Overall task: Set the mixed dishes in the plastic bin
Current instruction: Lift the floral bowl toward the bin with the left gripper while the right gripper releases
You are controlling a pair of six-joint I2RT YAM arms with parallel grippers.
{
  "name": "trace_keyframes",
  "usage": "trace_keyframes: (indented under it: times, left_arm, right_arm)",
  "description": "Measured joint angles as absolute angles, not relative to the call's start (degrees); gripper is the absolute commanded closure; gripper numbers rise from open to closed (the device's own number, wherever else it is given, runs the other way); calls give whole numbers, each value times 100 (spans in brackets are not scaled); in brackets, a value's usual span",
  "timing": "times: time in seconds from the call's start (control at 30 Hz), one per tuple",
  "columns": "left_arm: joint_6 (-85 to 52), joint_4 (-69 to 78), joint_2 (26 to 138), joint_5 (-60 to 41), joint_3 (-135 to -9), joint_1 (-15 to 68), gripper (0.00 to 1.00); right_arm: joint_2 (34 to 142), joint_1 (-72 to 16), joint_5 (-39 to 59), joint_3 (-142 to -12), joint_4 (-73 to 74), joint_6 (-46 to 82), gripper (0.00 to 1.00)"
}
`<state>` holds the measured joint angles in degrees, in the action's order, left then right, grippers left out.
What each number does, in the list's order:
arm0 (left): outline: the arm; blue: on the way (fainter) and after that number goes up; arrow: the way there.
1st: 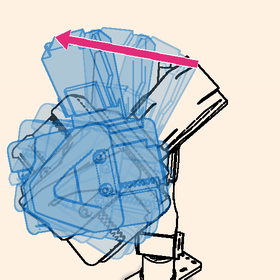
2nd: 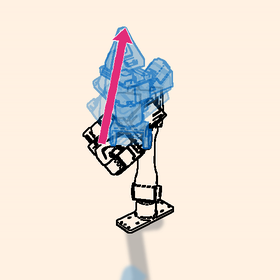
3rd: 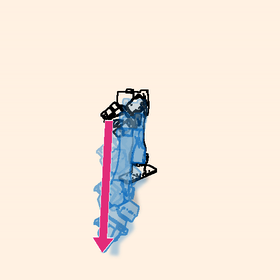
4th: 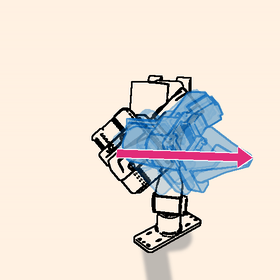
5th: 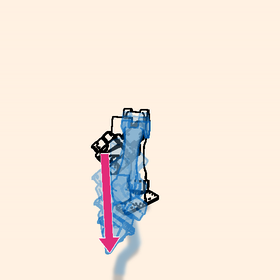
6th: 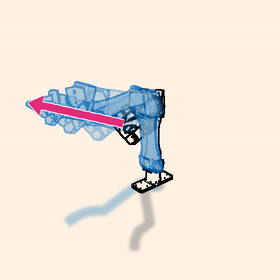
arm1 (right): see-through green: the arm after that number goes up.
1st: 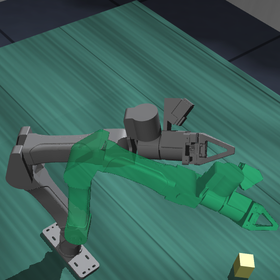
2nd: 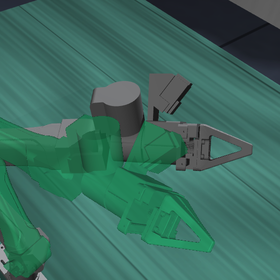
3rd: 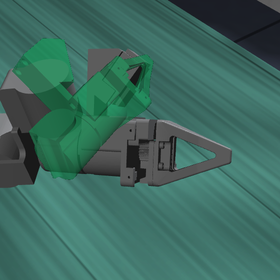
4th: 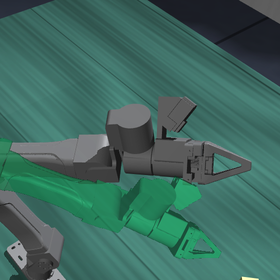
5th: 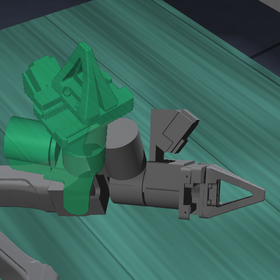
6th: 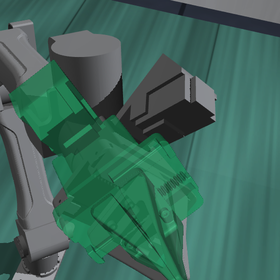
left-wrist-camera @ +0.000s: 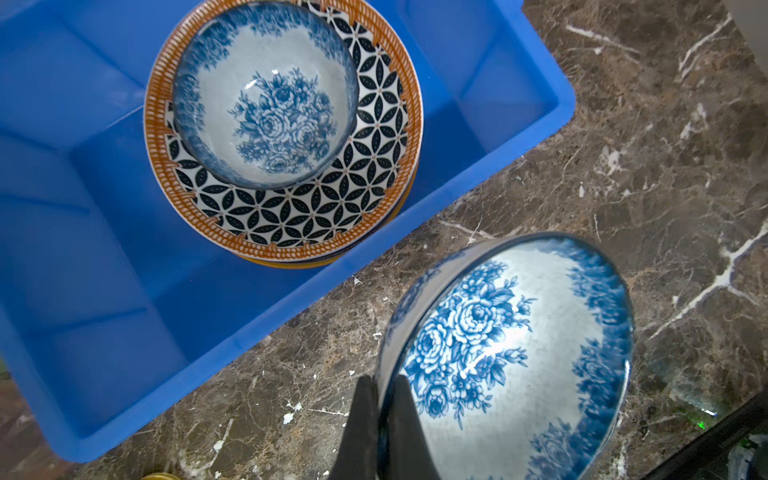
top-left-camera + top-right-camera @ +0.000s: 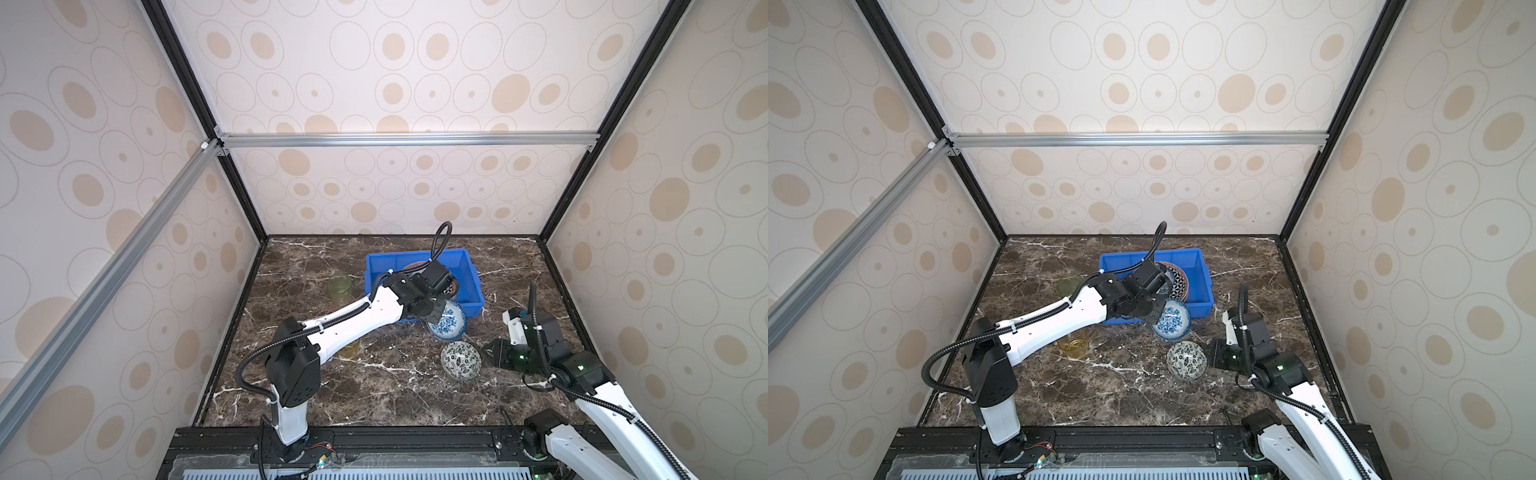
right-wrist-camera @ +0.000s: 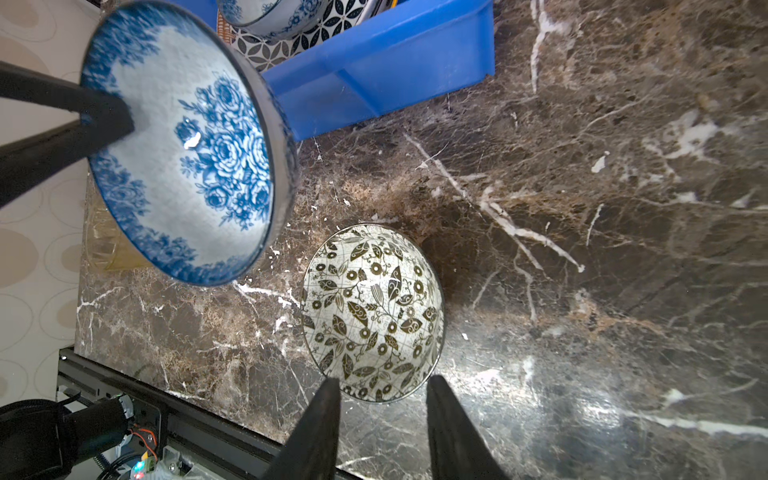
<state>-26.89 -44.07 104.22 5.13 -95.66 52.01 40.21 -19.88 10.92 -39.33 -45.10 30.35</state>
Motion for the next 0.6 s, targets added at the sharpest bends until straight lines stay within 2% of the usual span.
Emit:
trace_keyframes:
  times: [0.6]
  left_arm:
    - [-2609,-3994,9985,364,-9568,4309,100]
  right_arm:
    - [4300,-1988,926,-4003,-4622,3037,62]
